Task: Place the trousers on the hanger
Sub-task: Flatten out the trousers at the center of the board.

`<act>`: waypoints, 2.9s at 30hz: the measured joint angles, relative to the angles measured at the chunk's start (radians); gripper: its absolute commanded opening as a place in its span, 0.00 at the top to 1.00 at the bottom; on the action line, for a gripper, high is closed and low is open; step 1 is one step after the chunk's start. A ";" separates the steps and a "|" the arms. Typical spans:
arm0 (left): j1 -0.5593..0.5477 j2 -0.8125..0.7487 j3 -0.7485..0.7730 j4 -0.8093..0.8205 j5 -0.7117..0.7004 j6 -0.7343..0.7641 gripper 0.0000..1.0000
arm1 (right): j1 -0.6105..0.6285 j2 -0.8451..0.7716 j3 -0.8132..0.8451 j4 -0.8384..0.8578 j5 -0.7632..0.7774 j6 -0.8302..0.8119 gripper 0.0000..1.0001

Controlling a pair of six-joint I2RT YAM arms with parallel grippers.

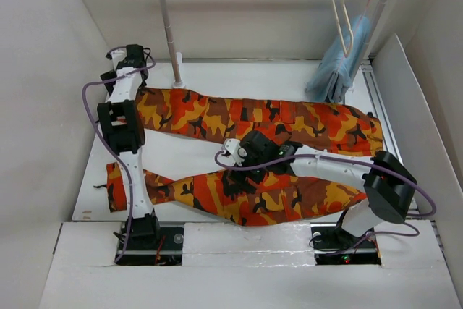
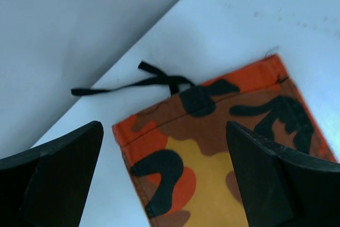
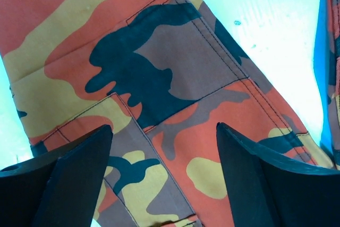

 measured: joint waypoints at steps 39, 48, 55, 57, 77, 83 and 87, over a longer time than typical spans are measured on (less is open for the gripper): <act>0.084 -1.022 -1.045 0.299 0.623 -0.237 0.39 | 0.050 0.503 0.397 0.202 -0.156 -0.021 0.27; 0.091 -1.289 -1.171 0.299 0.642 -0.240 0.49 | 0.101 0.655 0.548 0.286 -0.292 -0.023 1.00; 0.091 -1.288 -1.133 0.215 0.593 -0.189 0.49 | 0.125 0.451 0.388 0.219 -0.323 -0.072 1.00; 0.091 -1.285 -1.112 0.212 0.581 -0.181 0.49 | 0.138 0.330 0.354 0.198 -0.330 -0.098 1.00; 0.090 -1.268 -1.225 0.100 0.424 -0.167 0.34 | -0.143 0.575 0.713 0.161 -0.092 -0.048 0.24; 0.155 -1.290 -1.229 0.039 0.450 -0.243 0.22 | -0.114 0.204 0.468 0.218 -0.110 -0.029 0.33; 0.166 -1.142 -1.198 -0.043 0.438 -0.351 0.23 | -0.082 0.007 0.295 0.258 -0.129 -0.010 0.33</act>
